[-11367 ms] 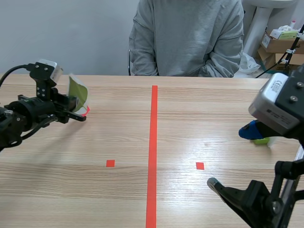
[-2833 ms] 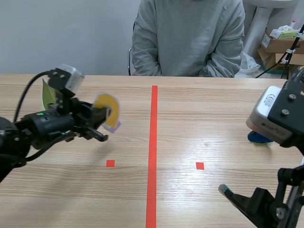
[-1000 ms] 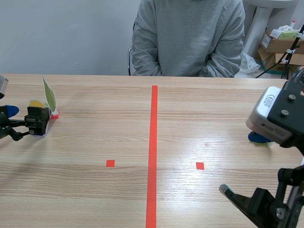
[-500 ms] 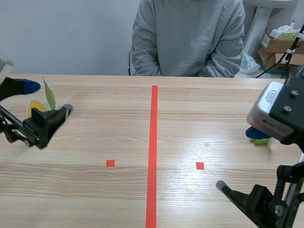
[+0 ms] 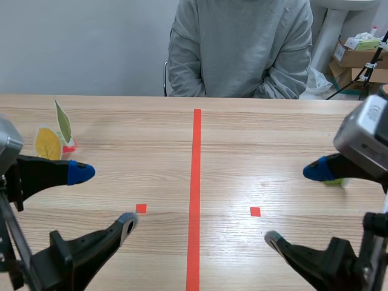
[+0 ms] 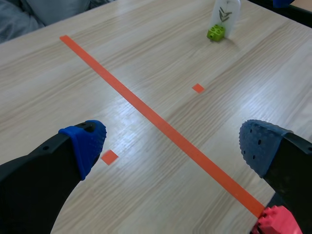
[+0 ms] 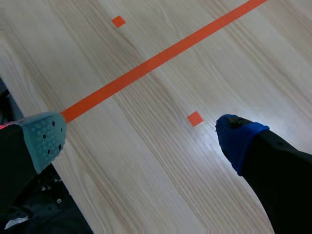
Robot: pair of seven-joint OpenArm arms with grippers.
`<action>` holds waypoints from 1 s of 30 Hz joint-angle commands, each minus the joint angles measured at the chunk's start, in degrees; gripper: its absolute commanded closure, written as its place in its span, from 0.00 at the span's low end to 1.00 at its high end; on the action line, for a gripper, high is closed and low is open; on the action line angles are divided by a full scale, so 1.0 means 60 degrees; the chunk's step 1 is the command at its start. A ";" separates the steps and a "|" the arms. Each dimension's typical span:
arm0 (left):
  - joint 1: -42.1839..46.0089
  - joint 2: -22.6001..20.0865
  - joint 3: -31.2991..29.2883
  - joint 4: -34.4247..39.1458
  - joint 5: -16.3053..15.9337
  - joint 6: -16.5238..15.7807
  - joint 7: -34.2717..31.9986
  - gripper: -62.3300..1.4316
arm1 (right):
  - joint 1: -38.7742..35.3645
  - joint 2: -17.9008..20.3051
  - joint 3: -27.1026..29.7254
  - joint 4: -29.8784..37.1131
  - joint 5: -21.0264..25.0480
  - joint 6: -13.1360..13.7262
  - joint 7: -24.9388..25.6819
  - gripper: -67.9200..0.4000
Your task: Do the leaf sorting experiment
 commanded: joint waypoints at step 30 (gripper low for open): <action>0.1246 -0.0182 -0.0313 0.1290 -0.0310 0.0044 0.0153 0.06 | -0.0521 0.0565 0.0820 -0.1362 0.0368 0.0033 0.1107 0.06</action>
